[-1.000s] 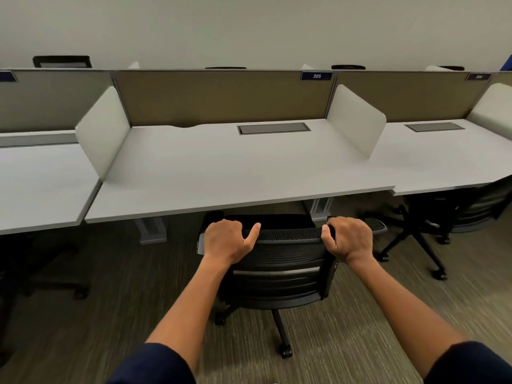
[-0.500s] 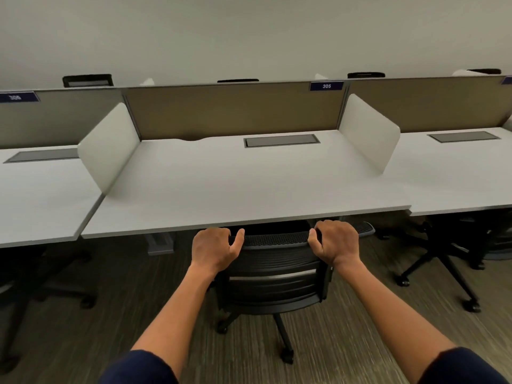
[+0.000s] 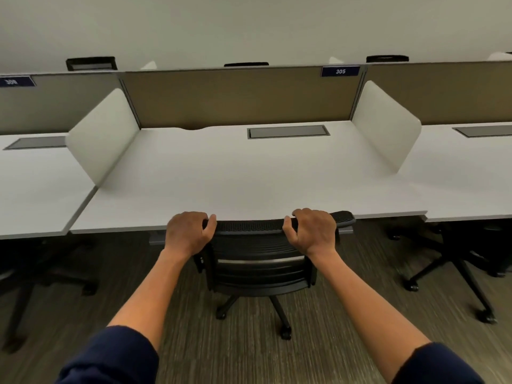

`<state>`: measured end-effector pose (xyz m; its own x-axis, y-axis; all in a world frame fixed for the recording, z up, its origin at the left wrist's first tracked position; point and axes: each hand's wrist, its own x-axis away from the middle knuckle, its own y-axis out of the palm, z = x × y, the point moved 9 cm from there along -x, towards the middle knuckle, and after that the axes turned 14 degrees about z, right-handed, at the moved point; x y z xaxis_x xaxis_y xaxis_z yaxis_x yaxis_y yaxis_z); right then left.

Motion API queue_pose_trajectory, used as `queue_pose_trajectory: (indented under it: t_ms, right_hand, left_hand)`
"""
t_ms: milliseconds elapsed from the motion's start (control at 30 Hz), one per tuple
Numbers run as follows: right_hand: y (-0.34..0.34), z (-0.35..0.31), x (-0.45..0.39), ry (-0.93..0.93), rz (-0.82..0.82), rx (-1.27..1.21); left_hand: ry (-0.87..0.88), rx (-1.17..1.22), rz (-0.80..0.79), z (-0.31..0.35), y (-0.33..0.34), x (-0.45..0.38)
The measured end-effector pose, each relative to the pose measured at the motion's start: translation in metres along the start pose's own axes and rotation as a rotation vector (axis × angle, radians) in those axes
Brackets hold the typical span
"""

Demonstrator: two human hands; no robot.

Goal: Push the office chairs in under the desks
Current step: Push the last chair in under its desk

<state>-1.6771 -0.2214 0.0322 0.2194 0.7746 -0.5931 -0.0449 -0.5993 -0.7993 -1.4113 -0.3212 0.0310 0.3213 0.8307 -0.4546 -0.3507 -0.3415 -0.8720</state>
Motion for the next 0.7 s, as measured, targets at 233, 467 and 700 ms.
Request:
queue_pose_trajectory:
  t_ms: [233,467,700]
  right_hand:
    - [0.019,-0.008,-0.021,-0.006,0.01,-0.012]
    - [0.022,-0.008,-0.041,-0.012,0.092,-0.064]
    - [0.037,-0.016,-0.053,-0.005,0.084,-0.115]
  left_hand:
    - [-0.021,-0.029,0.005,-0.017,0.009,-0.021]
    - [-0.039,-0.012,0.004,-0.019,0.015,-0.037]
    - [0.007,-0.003,0.045,-0.031,0.022,-0.056]
